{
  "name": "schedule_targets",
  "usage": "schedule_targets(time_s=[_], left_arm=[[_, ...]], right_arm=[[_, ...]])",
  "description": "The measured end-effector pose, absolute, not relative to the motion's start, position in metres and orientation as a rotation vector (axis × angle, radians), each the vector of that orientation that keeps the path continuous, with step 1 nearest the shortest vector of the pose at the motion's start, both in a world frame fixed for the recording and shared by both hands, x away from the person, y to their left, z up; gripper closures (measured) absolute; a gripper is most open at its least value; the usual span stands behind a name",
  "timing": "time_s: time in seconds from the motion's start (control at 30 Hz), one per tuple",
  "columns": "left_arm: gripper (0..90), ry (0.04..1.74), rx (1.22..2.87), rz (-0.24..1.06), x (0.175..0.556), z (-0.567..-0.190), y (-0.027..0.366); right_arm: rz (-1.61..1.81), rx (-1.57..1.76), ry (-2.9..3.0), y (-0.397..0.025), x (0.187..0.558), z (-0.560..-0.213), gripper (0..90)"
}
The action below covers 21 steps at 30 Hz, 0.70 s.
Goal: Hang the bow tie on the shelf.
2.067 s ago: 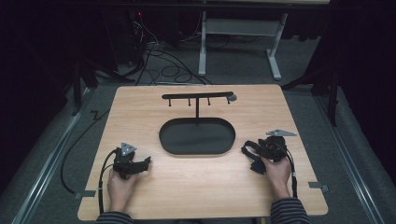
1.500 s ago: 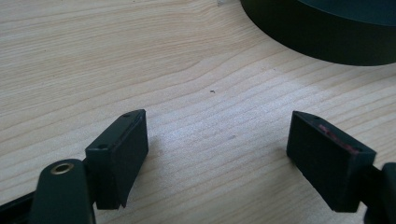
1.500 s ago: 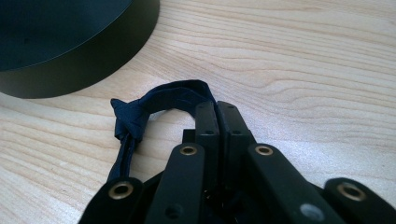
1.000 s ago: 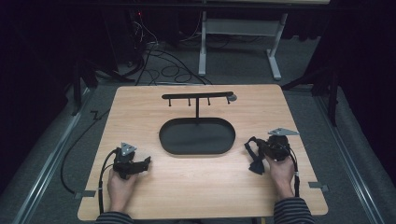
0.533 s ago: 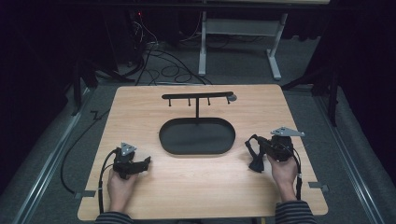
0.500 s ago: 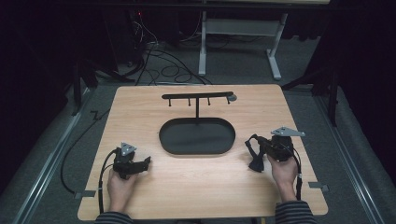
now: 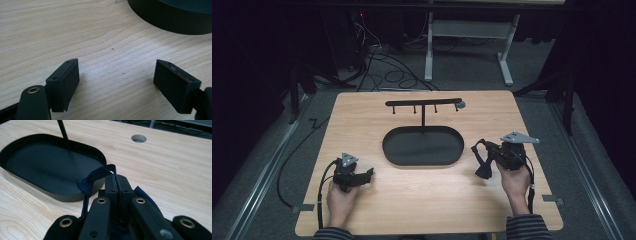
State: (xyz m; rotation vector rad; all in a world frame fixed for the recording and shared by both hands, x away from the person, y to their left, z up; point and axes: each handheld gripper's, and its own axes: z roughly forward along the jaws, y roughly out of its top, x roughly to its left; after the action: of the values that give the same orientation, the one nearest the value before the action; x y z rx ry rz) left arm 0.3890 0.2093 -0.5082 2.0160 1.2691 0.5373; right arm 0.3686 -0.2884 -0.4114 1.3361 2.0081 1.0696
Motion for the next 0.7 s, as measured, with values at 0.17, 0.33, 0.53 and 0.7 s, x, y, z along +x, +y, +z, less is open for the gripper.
schedule_targets(time_s=[0.17, 0.33, 0.53, 0.7], left_arm=[[21.1, 1.267, 2.017, 0.537, 0.389, -0.508, 0.209], [21.2, 1.263, 2.016, 0.539, 0.389, -0.508, 0.209], [21.2, 1.268, 2.014, 0.538, 0.390, -0.508, 0.209], [21.2, 1.266, 2.016, 0.540, 0.390, -0.508, 0.209]], right_arm=[[1.084, 1.315, 2.013, -0.280, 0.369, -0.402, 90.0], [1.129, 1.291, 2.030, -0.271, 0.371, -0.395, 90.0], [1.185, 1.295, 2.067, -0.264, 0.373, -0.399, 90.0], [1.216, 1.276, 2.068, -0.260, 0.372, -0.397, 90.0]])
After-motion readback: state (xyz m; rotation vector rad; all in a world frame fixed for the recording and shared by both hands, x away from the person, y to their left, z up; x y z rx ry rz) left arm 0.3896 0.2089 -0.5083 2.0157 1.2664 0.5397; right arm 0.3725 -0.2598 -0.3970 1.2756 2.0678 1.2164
